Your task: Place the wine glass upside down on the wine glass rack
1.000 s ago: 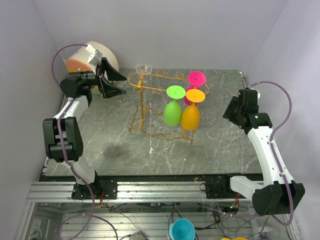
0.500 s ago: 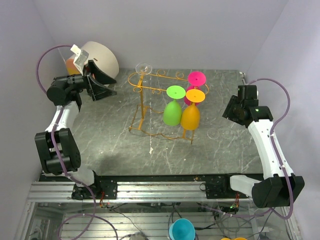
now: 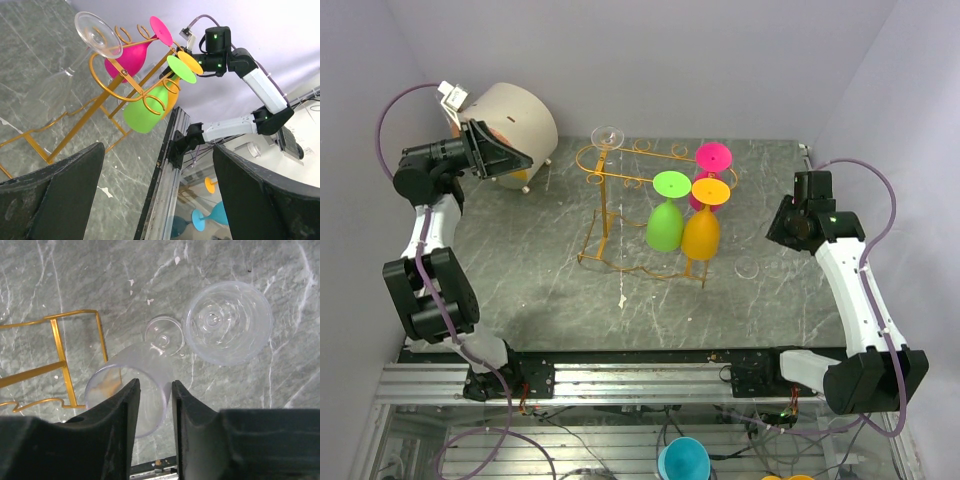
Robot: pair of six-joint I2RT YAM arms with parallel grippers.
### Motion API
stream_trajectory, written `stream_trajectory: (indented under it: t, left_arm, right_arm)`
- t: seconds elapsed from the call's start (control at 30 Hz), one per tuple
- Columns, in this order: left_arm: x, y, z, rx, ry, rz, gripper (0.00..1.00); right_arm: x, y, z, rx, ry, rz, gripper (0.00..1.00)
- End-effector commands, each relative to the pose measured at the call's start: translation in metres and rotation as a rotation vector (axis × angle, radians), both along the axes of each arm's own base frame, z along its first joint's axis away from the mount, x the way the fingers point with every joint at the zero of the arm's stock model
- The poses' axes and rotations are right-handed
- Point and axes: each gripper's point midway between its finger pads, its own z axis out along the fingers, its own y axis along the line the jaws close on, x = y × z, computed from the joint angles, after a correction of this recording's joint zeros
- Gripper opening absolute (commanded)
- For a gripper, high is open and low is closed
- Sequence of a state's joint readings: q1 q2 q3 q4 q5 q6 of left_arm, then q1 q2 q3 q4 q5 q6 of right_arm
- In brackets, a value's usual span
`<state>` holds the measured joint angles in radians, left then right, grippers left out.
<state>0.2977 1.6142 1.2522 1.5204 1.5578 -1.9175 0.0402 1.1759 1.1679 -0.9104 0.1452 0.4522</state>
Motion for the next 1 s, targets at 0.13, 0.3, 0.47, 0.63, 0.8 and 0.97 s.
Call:
stream_trajectory:
  t: [0.13, 0.3, 0.47, 0.63, 0.8, 0.97]
  left_arm:
    - [-0.019, 0.012, 0.016, 0.057, -0.082, 0.048, 1.0]
    - [-0.007, 0.025, -0.011, -0.005, 0.091, 0.069, 0.99]
    - [-0.022, 0.019, -0.004, 0.002, 0.083, 0.075, 0.94]
    - [-0.005, 0.026, -0.015, -0.102, 0.329, 0.061, 0.94]
    - [-0.031, 0.005, -0.023, -0.148, 0.465, 0.02, 0.94]
    - [-0.033, 0.002, -0.007, -0.139, 0.454, 0.037, 0.99]
  right_arm:
    - [-0.013, -0.001, -0.02, -0.007, 0.063, 0.019, 0.03]
    - [-0.016, -0.006, -0.012, -0.033, 0.036, 0.017, 0.0]
    - [-0.017, -0.008, 0.004, -0.039, -0.006, 0.014, 0.0]
    - [-0.016, -0.011, 0.032, -0.044, -0.1, -0.004, 0.0]
    - [-0.019, -0.02, 0.063, -0.078, -0.174, -0.046, 0.0]
    - [-0.015, -0.025, 0.108, -0.088, -0.323, -0.078, 0.0]
